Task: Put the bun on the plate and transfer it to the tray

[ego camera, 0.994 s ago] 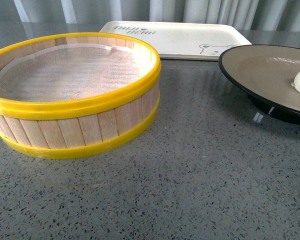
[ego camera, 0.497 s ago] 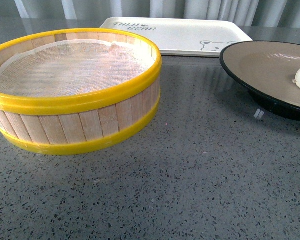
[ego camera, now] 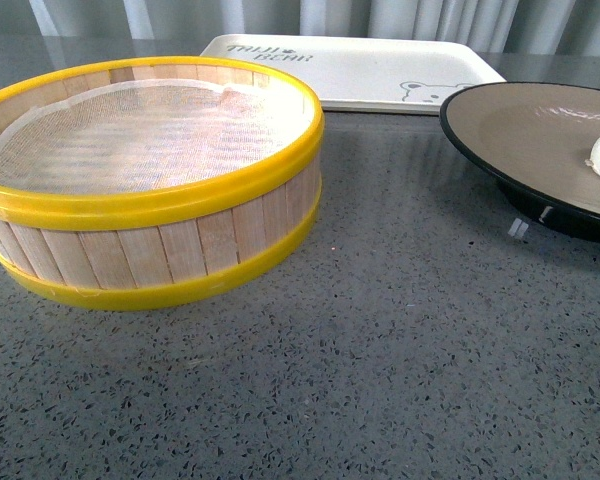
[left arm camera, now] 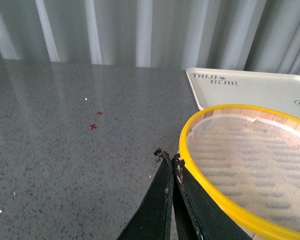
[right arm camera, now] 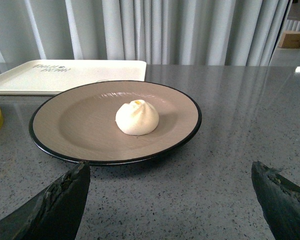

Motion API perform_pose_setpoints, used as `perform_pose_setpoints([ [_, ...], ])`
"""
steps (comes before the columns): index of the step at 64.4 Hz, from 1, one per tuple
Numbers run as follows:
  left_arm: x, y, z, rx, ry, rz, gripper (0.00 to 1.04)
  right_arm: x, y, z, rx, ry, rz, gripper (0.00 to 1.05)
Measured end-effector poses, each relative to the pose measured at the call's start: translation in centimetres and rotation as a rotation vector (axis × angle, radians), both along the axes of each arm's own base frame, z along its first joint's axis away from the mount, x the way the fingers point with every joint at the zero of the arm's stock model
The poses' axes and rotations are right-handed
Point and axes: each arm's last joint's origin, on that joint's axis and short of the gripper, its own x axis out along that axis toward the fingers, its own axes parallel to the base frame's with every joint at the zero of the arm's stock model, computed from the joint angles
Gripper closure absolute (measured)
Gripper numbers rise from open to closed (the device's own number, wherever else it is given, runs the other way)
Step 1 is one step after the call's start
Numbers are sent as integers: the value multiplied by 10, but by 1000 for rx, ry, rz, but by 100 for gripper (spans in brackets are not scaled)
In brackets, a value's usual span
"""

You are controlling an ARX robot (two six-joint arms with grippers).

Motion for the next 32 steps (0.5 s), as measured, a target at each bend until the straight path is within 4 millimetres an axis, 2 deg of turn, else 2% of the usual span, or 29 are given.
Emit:
perform_pose_setpoints([
  [14, -13, 0, -23, 0, 10, 0, 101, 0, 0, 0, 0, 0, 0, 9],
  [32, -24, 0, -39, 0, 1, 0, 101, 0, 0, 0, 0, 0, 0, 9],
])
